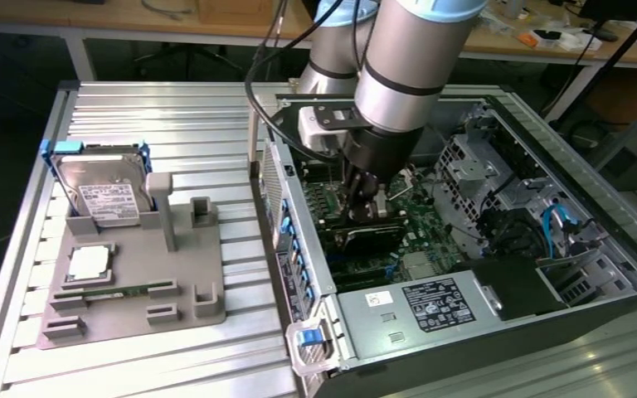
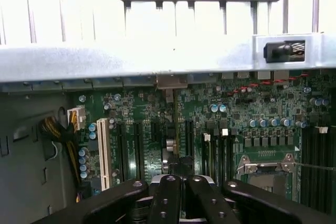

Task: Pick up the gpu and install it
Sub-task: 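Press down on the gpu until it lock into place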

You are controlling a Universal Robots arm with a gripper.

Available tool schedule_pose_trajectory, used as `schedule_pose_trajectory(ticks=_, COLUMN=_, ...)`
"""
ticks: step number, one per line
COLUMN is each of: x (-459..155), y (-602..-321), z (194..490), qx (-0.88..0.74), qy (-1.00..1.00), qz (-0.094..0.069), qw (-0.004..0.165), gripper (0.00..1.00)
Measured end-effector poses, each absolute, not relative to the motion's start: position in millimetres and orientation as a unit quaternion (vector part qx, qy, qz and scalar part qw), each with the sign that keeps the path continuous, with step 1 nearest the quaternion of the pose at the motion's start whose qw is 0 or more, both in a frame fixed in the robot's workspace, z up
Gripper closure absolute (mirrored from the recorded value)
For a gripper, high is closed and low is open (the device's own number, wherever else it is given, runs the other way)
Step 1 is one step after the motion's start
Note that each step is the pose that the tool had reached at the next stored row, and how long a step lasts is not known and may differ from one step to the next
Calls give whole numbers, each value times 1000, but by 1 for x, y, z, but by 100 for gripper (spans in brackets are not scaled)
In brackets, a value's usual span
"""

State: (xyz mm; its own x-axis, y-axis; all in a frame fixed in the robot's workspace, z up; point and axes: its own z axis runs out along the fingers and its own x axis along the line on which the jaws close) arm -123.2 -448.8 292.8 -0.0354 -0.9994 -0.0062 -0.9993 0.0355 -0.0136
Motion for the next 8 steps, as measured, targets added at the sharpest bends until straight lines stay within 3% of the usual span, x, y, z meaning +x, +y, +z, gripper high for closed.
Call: schedule_pose_trajectory(ticks=8, x=-137, y=-449, z=302, qx=-694, qy=720, qz=-1, qw=6, gripper=89)
